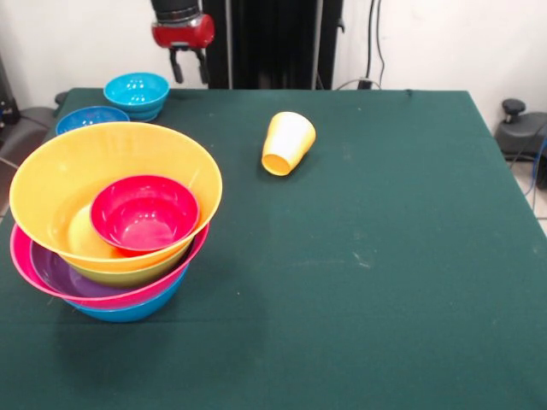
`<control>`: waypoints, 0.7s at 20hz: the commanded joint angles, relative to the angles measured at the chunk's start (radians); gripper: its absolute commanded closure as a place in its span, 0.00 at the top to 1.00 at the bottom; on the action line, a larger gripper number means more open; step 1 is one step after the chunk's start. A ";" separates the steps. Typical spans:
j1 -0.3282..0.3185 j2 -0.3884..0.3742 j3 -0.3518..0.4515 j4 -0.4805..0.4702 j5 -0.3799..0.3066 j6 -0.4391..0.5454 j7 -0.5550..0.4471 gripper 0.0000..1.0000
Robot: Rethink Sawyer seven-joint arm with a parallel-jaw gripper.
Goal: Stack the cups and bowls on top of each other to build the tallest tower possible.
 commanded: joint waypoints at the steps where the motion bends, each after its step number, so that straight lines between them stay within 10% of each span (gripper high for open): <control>1: -0.041 -0.087 0.157 -0.010 0.038 0.178 -0.105 1.00; 14: -0.057 -0.084 0.198 -0.024 0.021 0.205 -0.091 1.00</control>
